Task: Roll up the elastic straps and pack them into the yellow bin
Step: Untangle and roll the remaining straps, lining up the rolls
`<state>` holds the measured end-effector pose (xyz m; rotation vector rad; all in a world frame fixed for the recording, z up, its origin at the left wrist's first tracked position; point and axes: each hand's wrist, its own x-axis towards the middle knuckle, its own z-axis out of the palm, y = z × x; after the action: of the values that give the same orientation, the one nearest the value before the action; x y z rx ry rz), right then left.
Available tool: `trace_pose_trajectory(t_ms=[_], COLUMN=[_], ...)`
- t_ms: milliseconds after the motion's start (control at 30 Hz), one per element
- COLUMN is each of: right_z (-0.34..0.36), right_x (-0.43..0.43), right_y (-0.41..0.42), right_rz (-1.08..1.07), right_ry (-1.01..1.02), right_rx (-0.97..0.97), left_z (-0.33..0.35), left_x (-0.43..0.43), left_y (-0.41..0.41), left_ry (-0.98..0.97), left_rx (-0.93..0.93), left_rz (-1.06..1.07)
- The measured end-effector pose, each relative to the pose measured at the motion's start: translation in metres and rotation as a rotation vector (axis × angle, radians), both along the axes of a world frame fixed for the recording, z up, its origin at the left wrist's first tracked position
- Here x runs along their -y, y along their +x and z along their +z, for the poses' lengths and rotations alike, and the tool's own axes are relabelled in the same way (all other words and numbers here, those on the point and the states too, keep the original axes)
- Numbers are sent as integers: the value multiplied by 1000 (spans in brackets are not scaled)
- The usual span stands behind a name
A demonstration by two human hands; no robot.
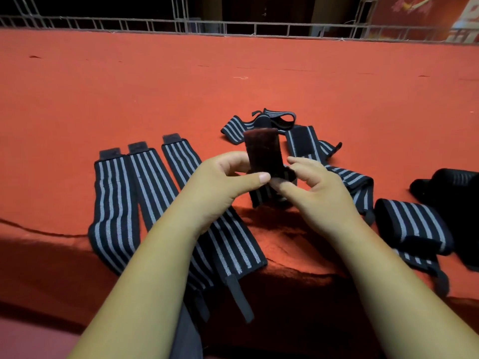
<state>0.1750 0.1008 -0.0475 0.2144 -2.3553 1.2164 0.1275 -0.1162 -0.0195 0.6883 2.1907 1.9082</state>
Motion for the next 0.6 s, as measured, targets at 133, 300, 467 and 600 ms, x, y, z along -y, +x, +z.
trace_pose_trajectory(t_ms=[133,300,467,600], right_z=[-1,4,4,9], right_x=[1,-2,-9,-3], right_y=[2,6,0,3], right_rz=[-49,68,28,104], right_ry=[6,191,296,353], right_rx=[-54,-5,46,66], left_z=[-4,0,-2,-5], left_x=[-5,-7,-8,-10], left_y=[1,3,0,-2], left_ry=[30,259,379,448], left_rx=[95,166,119,112], left_rz=[25,0,95,135])
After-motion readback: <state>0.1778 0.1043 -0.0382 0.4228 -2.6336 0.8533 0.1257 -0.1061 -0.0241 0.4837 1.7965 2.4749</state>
